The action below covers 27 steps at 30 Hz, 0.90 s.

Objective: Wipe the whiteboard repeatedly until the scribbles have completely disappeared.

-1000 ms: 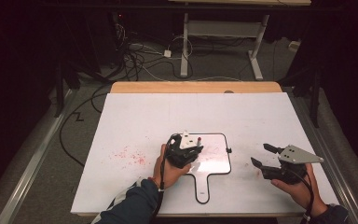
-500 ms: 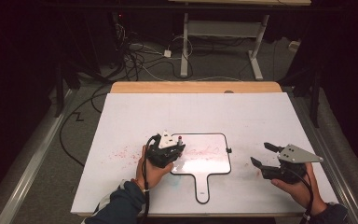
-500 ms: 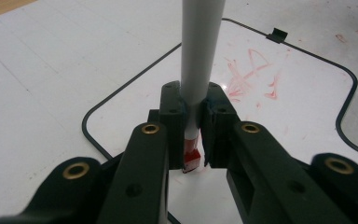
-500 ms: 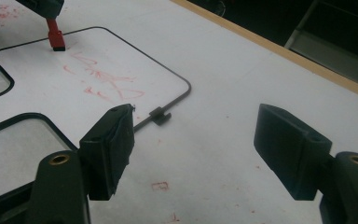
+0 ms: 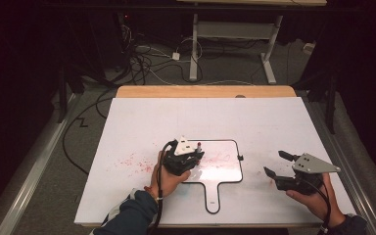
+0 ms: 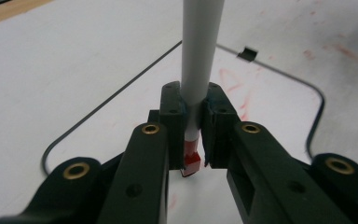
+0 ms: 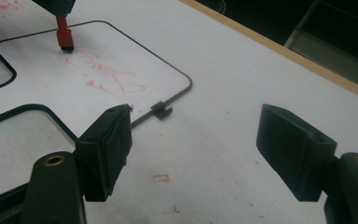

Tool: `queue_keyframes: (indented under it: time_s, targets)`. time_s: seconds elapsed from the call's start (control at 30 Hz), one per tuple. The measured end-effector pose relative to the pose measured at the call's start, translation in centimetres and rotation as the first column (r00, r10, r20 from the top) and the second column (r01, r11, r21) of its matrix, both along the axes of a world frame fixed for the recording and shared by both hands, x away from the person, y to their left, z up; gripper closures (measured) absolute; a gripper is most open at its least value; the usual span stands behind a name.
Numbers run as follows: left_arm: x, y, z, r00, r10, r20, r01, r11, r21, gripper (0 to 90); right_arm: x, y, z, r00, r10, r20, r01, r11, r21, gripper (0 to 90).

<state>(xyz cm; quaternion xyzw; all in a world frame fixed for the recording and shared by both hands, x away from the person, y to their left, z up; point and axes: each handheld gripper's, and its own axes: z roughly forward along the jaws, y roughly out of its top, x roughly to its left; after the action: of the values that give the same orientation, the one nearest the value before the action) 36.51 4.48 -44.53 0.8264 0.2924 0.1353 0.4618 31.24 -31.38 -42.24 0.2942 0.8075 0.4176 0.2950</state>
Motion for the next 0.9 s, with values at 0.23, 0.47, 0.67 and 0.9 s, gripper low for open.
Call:
queue_keyframes:
  time_s: [0.23, 0.47, 0.67, 0.9]
  targets:
    - [0.3, -2.8, 1.0, 0.9956, -0.088, 0.032, 0.088, 0.9961, 0.009, 78.4, 0.1, -0.1, -0.3, 0.9999, -0.006, -0.013, 0.006, 1.0, -0.005, 25.6]
    - [1.3, -7.4, 0.7, 0.9829, -0.183, 0.023, 0.182, 0.9826, 0.039, 78.4, -0.2, 0.0, -0.7, 0.9998, 0.001, -0.02, -0.001, 1.0, -0.021, 25.5]
    - [1.9, -10.1, 0.4, 0.9765, -0.215, 0.022, 0.213, 0.9753, 0.058, 78.4, -0.3, -0.1, -1.2, 0.9992, -0.001, -0.04, 0.0, 0.999, -0.033, 25.5]
    - [2.3, -11.6, -0.1, 0.9787, -0.205, 0.013, 0.204, 0.977, 0.064, 78.5, -0.4, -0.1, -1.2, 0.9991, -0.007, -0.041, 0.006, 0.999, -0.032, 25.5]
